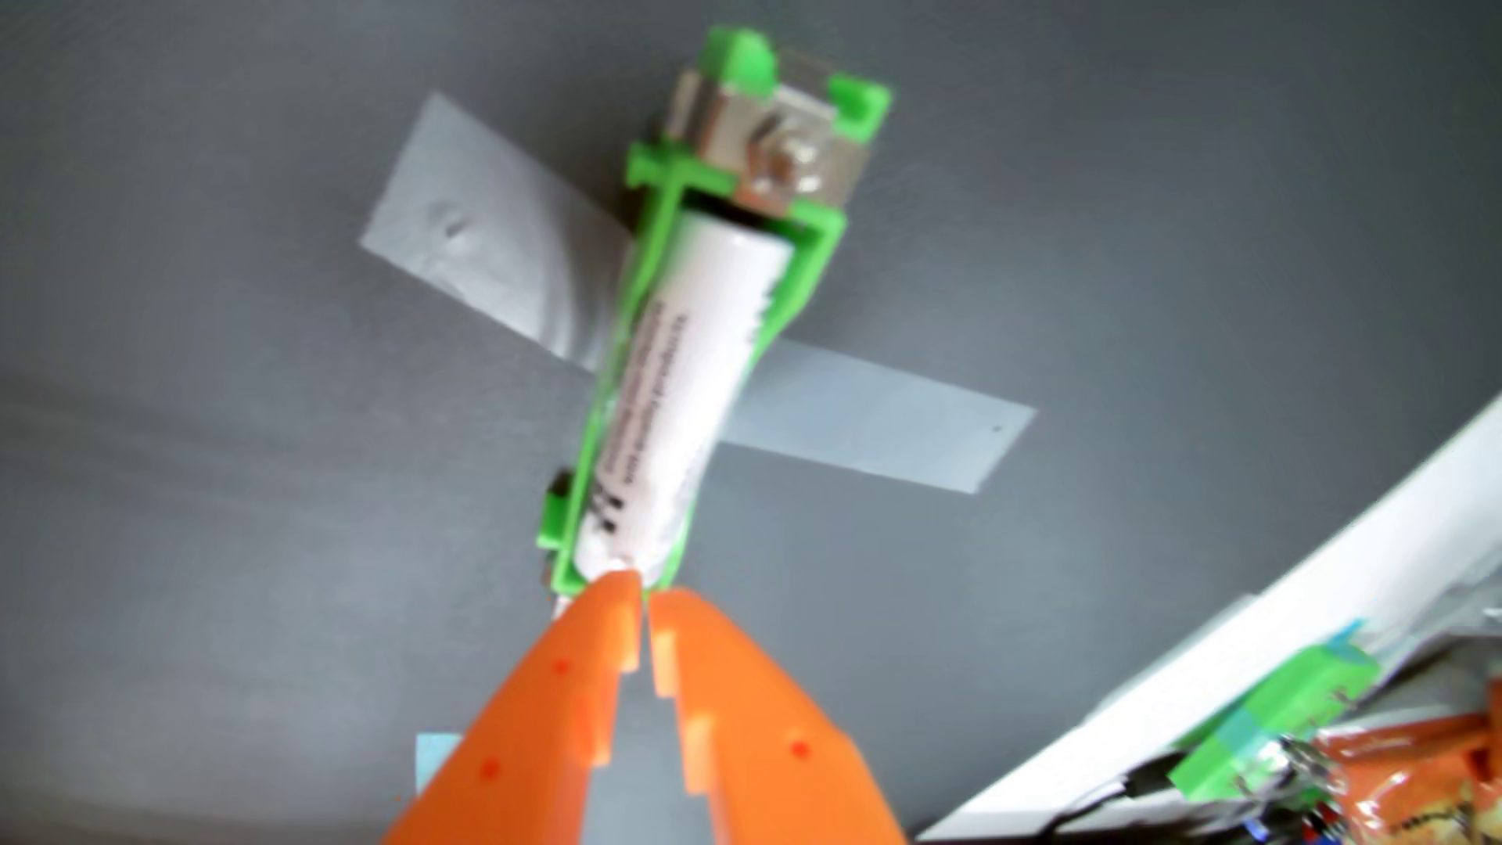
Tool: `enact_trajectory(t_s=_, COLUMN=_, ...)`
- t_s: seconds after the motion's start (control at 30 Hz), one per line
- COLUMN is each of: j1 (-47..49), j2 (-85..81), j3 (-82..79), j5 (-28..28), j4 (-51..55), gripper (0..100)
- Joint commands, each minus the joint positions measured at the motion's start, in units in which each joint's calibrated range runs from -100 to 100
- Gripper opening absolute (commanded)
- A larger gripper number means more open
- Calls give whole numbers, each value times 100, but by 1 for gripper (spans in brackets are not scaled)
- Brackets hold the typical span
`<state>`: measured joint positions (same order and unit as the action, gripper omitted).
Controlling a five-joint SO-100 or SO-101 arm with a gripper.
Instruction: Insert Battery
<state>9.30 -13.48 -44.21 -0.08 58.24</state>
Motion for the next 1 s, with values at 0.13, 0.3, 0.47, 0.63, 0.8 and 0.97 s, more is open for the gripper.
enact_trajectory(t_s=0.13, j1=15, j2=-1074, j3=-194, j5=-8, j4=52, gripper=2)
enact_trajectory(t_s=0.3, j1=-9, j2=-1708, j3=-761, j5=-8, j4=399, gripper=2)
enact_trajectory(t_s=0.47, j1=-104, j2=-2375, j3=-959, j5=-13, j4=984, gripper=2)
enact_trajectory(t_s=0.63, j1=-269, j2=-3200, j3=-1193, j5=-18, j4=1551, gripper=2)
enact_trajectory(t_s=0.8, j1=-1107, j2=-3959, j3=-2085, j5=33, j4=992, gripper=1)
enact_trajectory(t_s=0.97, j1=-1438, j2=-4501, j3=-3075, j5=131, j4=348, gripper=1)
